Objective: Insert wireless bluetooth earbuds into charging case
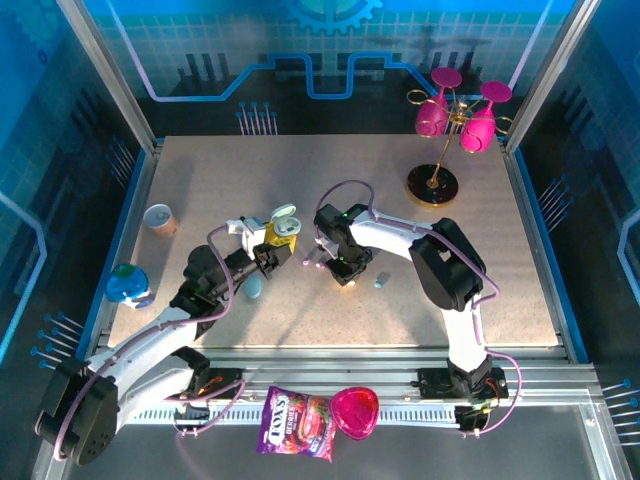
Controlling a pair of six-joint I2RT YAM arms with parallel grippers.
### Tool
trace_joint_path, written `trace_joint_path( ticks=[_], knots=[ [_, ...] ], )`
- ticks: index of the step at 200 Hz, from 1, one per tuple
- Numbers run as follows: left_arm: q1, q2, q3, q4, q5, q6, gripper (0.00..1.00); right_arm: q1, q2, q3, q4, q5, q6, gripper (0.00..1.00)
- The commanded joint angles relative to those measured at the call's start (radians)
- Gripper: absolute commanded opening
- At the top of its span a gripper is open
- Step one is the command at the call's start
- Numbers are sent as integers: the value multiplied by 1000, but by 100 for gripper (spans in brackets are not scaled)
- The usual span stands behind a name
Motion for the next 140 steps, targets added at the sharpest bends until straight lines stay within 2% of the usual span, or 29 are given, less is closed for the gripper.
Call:
trace_joint_path(
  ticks=[1, 32, 69, 110, 140],
  knots=[
    [7, -16, -4, 29, 11, 16, 23, 8, 14, 13, -42, -11, 4, 19],
    [7, -10, -5, 21, 17, 12, 23, -10, -44, -10, -16, -26, 6, 19],
    [6, 11, -1, 25, 45, -3, 23, -67, -216, -81, 44, -135, -29, 18],
    [4, 59, 23, 40, 133, -13, 23, -102, -470, -127, 148, -380, -94, 18],
    [-2, 114, 60, 60, 217, -45, 23, -101, -605, -148, 283, -587, -81, 19]
  ],
)
